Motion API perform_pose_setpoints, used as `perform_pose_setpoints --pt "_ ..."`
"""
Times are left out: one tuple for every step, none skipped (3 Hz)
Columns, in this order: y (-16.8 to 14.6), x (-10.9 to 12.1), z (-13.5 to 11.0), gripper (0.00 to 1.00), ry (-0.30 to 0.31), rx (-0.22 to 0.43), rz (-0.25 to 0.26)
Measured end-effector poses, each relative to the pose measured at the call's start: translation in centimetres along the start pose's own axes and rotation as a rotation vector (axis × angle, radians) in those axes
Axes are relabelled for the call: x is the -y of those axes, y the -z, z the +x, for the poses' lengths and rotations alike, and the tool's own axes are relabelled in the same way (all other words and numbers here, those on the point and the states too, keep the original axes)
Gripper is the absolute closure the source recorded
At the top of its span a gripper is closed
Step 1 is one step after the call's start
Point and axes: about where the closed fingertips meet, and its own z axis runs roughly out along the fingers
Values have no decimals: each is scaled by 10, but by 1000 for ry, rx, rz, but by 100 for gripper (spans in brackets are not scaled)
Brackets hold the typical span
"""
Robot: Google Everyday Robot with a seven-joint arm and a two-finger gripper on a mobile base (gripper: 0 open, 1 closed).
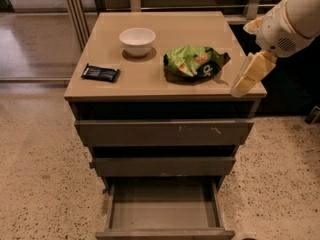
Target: Place green rice chip bag into bottom drawer
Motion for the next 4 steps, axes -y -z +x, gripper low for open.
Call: perform_pose_setpoints --pt "-20 11 6 0 6 22 40" --pt "-38 24 8 0 -1 71 83" --pt "-55 40 7 0 -13 134 132" --pt "-72 56 8 0 -29 184 172"
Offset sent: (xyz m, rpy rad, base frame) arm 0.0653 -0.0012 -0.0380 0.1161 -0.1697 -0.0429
